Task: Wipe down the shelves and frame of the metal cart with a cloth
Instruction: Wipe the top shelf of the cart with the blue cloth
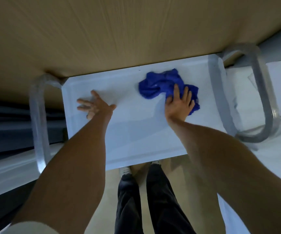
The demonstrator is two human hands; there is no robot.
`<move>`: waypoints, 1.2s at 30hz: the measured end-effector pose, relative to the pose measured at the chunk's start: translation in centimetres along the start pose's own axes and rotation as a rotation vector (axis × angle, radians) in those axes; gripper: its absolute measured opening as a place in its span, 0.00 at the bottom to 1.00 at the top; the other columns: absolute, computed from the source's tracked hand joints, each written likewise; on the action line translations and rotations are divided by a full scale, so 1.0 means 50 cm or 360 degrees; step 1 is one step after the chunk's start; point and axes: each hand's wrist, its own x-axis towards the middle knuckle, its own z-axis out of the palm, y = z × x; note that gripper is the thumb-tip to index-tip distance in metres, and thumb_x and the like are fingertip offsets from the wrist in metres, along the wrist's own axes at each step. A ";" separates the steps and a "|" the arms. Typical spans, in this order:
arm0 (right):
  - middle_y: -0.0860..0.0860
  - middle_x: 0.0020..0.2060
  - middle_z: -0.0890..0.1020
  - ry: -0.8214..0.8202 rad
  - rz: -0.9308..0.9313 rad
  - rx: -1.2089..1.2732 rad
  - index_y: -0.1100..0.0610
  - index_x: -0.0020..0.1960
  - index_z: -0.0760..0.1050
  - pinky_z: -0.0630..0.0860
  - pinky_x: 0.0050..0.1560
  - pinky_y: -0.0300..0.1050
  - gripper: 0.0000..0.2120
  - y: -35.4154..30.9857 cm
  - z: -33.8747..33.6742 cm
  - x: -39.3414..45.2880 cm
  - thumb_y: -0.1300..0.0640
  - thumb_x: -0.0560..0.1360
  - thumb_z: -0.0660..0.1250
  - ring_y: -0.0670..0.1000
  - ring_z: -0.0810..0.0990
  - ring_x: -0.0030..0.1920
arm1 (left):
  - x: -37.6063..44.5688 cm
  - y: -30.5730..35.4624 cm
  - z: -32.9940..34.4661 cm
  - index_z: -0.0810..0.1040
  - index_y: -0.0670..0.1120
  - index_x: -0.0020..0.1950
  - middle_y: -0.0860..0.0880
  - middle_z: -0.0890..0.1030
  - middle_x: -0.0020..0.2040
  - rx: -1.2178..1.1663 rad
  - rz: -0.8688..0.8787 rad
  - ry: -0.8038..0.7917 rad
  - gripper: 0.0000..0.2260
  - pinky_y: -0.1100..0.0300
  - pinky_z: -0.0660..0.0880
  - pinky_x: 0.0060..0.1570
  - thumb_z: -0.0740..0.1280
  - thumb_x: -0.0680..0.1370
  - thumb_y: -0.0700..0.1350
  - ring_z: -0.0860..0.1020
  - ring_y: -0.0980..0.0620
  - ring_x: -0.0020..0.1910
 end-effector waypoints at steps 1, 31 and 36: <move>0.58 0.77 0.63 -0.0037 0.0224 -0.0006 0.45 0.77 0.64 0.56 0.72 0.62 0.24 0.001 -0.013 0.042 0.45 0.81 0.55 0.60 0.61 0.77 | 0.003 0.000 0.008 0.40 0.54 0.80 0.33 0.34 0.77 -0.0006 0.0009 0.0012 0.47 0.32 0.63 0.66 0.70 0.75 0.60 0.39 0.27 0.75; 0.56 0.80 0.53 -0.0729 -0.0291 -0.0101 0.43 0.79 0.53 0.49 0.75 0.63 0.26 -0.239 -0.032 -0.197 0.46 0.82 0.52 0.57 0.49 0.79 | -0.029 -0.314 -0.178 0.43 0.46 0.81 0.35 0.44 0.79 0.0154 0.0554 0.0716 0.35 0.44 0.61 0.72 0.58 0.77 0.39 0.47 0.34 0.78; 0.64 0.74 0.65 -0.0678 -0.0625 -0.0134 0.49 0.78 0.61 0.70 0.64 0.61 0.29 -0.305 -0.007 -0.355 0.50 0.77 0.57 0.65 0.67 0.70 | -0.009 -0.342 -0.181 0.42 0.49 0.81 0.39 0.44 0.80 -0.0087 0.0654 0.0574 0.35 0.50 0.75 0.59 0.58 0.79 0.37 0.62 0.36 0.75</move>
